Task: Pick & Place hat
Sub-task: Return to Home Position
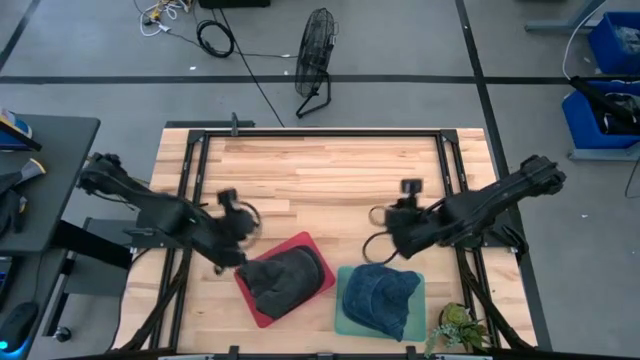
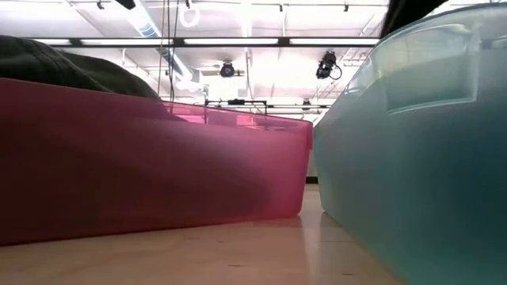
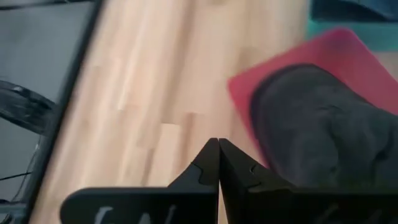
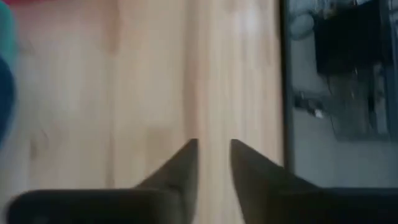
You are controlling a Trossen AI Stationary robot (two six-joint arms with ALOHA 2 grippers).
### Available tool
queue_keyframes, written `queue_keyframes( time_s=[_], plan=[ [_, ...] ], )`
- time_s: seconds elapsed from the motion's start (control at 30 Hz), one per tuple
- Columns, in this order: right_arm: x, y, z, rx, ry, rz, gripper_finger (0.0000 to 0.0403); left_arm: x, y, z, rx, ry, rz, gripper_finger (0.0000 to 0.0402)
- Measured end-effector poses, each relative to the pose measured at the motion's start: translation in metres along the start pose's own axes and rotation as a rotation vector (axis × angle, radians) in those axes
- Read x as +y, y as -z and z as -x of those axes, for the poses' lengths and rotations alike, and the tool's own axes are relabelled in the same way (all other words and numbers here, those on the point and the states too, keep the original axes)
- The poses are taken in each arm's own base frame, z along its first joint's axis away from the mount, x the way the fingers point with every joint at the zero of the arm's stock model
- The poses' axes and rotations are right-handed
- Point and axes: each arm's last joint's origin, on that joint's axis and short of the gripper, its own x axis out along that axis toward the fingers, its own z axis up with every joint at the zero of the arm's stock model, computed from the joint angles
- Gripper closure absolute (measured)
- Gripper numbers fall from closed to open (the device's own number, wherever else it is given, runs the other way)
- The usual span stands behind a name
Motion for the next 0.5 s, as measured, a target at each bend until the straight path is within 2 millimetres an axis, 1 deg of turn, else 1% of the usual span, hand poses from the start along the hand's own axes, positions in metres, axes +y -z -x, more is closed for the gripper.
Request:
queue_keyframes(
  time_s=[0.1,0.13,0.17,0.27,0.37,0.43,0.5],
  plan=[
    [-0.018,0.016,0.018,0.031,0.024,-0.054,0.0375,0.028,0.010,0.025,-0.045,-0.040,0.052,0.0399],
    [-0.025,0.023,0.023,0.030,0.040,-0.076,0.0388,0.038,0.015,0.033,-0.061,-0.061,0.072,0.0399],
    [-0.031,0.031,0.028,0.022,0.064,-0.101,0.0393,0.048,0.022,0.042,-0.080,-0.089,0.085,0.0399],
    [-0.045,0.054,0.038,-0.039,0.081,-0.200,0.0385,0.078,0.041,0.067,-0.161,-0.172,0.151,0.0399],
    [-0.054,0.078,0.042,-0.148,0.044,-0.287,0.0396,0.100,0.057,0.086,-0.243,-0.157,0.211,0.0399],
    [-0.055,0.091,0.039,-0.251,0.000,-0.322,0.0398,0.110,0.066,0.092,-0.311,-0.125,0.237,0.0399],
    [-0.053,0.102,0.034,-0.373,-0.035,-0.344,0.0397,0.114,0.076,0.091,-0.382,-0.105,0.230,0.0399]
  ],
)
